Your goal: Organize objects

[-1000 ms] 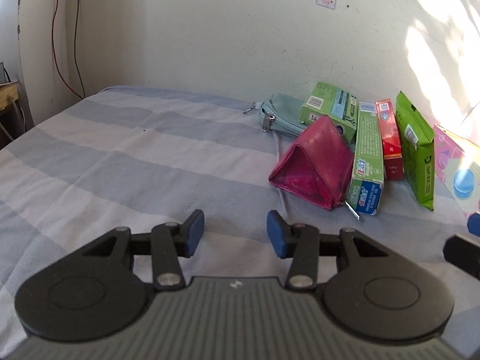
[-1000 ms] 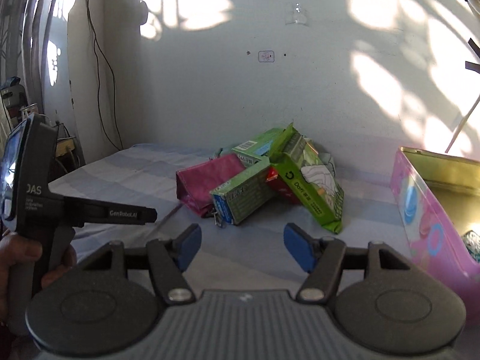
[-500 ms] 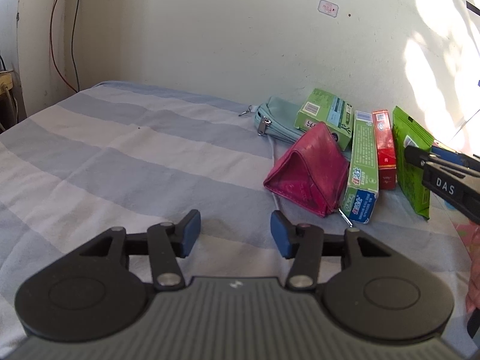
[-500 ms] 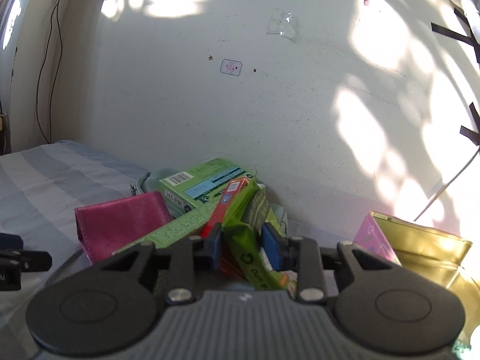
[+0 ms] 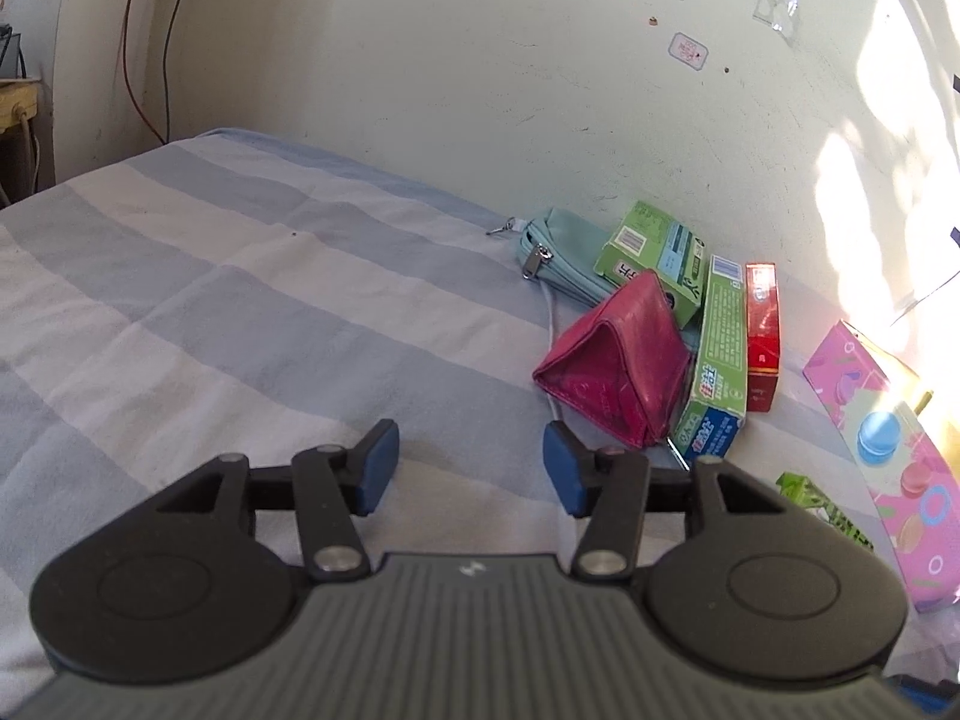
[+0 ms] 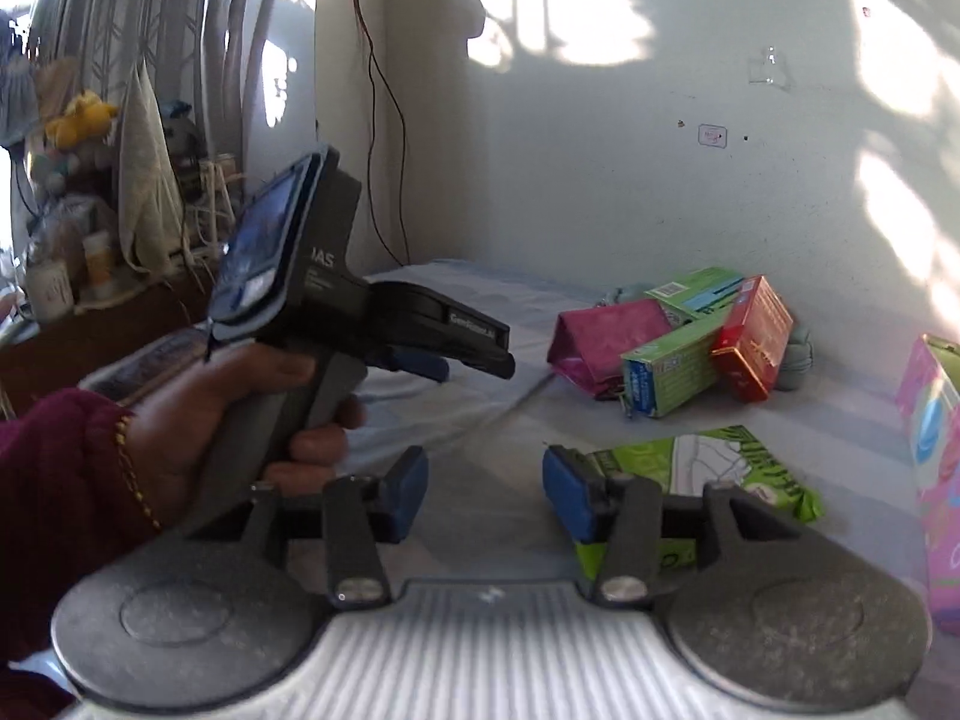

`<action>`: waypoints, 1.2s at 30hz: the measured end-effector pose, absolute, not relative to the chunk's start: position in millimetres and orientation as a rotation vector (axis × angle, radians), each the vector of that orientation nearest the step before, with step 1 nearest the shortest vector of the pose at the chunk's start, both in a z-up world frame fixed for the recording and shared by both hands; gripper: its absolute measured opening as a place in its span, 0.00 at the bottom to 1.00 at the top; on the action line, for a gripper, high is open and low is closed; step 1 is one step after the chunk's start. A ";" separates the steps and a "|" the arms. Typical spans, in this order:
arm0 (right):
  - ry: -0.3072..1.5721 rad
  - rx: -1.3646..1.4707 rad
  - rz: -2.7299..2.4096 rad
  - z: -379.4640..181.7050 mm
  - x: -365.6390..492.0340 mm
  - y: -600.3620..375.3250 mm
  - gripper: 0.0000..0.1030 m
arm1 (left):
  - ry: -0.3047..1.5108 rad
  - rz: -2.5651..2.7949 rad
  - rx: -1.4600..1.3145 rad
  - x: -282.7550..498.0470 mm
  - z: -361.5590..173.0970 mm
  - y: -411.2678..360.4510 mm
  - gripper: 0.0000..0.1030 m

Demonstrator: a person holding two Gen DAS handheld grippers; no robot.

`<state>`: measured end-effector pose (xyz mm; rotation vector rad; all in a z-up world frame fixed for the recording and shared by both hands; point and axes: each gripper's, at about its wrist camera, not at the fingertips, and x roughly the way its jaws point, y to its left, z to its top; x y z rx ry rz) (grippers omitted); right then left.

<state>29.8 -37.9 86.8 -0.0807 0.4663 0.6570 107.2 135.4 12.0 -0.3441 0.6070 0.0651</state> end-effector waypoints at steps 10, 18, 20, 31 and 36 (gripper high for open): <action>0.550 0.142 0.336 75.8 127.9 -111.0 0.51 | 0.753 -0.222 -0.416 64.3 21.0 86.5 0.54; 0.733 0.370 0.452 44.5 143.4 -129.6 0.30 | 0.810 -0.286 -0.417 77.1 11.7 58.9 0.52; 0.721 0.373 0.514 43.7 120.8 -131.0 0.29 | 0.810 -0.290 -0.436 77.3 10.5 65.1 0.51; 0.694 0.241 0.539 46.9 108.2 -111.4 0.39 | 0.812 -0.323 -0.304 87.2 21.2 37.6 0.45; 0.475 0.244 0.419 81.9 84.4 -151.6 0.37 | 0.716 -0.480 -0.269 102.7 63.8 2.1 0.45</action>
